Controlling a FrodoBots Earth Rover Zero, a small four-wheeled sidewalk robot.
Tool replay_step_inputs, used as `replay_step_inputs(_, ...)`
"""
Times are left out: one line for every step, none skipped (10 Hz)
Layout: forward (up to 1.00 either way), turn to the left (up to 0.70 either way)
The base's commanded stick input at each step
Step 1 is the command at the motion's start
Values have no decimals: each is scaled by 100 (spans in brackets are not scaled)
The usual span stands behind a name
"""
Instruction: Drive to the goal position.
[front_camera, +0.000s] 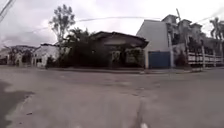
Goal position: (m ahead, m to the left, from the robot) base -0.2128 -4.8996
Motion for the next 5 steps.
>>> replay_step_inputs(0,-45)
replay_step_inputs(0,-45)
replay_step_inputs(0,-45)
replay_step_inputs(0,-45)
replay_step_inputs(0,-45)
